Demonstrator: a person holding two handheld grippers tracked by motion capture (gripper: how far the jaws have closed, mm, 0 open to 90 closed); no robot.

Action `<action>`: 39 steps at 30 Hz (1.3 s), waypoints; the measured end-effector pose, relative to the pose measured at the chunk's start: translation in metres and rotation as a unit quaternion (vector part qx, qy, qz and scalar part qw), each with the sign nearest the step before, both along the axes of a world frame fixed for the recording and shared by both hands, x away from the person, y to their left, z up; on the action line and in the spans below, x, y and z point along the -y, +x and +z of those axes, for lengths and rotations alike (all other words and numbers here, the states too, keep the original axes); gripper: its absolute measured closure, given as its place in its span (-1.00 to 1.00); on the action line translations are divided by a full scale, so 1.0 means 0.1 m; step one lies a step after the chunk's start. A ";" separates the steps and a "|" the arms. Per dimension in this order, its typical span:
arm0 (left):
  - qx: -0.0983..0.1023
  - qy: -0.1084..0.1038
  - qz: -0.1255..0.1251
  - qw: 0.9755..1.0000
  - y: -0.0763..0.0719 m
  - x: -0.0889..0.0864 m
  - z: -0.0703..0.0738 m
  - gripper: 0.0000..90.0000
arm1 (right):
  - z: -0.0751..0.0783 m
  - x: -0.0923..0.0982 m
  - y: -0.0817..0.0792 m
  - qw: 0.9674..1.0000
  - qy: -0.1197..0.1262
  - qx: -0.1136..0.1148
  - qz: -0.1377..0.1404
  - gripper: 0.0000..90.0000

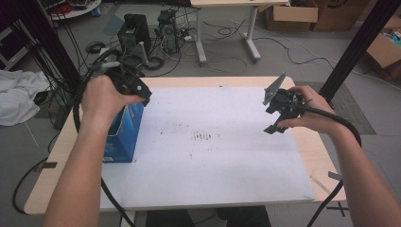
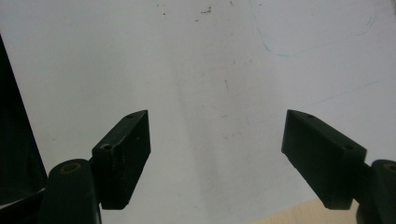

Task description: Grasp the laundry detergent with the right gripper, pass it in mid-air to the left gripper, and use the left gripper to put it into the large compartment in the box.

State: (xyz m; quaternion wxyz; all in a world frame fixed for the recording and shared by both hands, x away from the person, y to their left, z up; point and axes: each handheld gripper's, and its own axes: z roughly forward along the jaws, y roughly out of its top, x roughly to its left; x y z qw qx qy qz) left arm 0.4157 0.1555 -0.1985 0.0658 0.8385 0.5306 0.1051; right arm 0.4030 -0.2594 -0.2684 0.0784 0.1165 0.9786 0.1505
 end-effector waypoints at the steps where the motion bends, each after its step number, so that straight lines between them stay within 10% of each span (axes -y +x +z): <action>1: 0.003 -0.002 -0.015 1.000 0.00 0.07 0.00 -0.64 | 0.00 0.00 0.00 1.000 0.000 0.000 0.000 -0.47; 18: -0.001 -0.042 -0.139 0.989 0.08 0.85 -0.19 -0.65 | 0.04 0.06 -0.01 1.000 0.007 0.001 0.000 -0.53; 39: -0.004 -0.040 -0.163 0.986 0.13 1.03 -0.19 -0.65 | 0.02 0.11 -0.01 1.000 0.006 -0.003 -0.001 -0.52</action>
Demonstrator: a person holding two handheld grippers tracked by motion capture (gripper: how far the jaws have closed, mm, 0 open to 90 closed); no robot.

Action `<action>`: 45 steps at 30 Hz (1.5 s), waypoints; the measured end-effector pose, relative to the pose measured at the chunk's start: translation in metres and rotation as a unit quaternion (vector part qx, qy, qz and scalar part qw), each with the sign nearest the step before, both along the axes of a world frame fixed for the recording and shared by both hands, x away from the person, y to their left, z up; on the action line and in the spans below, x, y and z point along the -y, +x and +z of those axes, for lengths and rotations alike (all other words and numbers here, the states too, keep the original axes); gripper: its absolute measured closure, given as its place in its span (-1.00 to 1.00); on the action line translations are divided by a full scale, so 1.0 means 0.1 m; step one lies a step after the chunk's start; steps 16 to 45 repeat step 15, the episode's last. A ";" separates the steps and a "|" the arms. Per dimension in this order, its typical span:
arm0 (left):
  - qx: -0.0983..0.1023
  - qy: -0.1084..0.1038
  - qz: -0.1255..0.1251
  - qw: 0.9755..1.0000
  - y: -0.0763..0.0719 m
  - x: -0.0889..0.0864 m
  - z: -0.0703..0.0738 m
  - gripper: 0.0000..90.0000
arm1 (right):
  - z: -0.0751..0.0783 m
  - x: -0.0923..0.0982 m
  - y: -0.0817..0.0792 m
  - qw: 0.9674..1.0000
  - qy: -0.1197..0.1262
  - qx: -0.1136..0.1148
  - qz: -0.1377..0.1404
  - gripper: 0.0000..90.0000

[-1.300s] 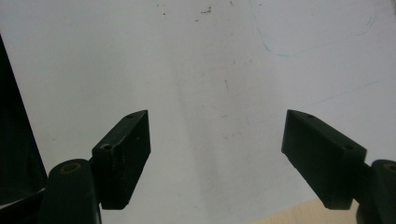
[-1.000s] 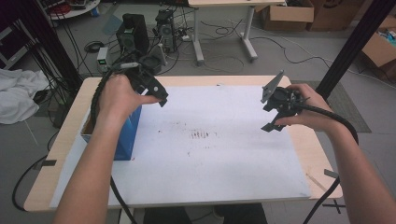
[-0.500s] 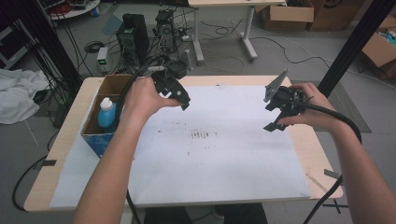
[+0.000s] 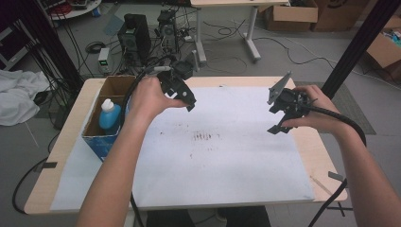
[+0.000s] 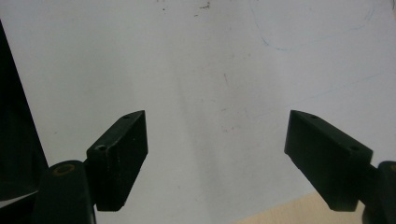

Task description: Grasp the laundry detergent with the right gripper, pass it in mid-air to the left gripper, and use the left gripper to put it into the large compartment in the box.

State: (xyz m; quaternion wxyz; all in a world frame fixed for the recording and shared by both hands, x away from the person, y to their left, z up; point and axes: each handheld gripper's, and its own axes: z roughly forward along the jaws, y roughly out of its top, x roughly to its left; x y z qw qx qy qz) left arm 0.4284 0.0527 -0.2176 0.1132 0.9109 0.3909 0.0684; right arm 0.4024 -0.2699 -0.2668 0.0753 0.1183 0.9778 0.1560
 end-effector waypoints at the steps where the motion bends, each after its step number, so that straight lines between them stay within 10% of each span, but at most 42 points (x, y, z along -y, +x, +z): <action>1: 0.000 0.001 0.001 1.000 0.00 0.00 0.00 -0.65 | 0.00 0.00 0.00 1.000 0.000 0.001 -0.001 -0.52; 45: -0.001 0.005 -0.002 1.000 -0.02 -0.01 -0.01 -0.65 | -0.03 -0.02 -0.02 1.000 0.001 -0.004 0.001 -0.52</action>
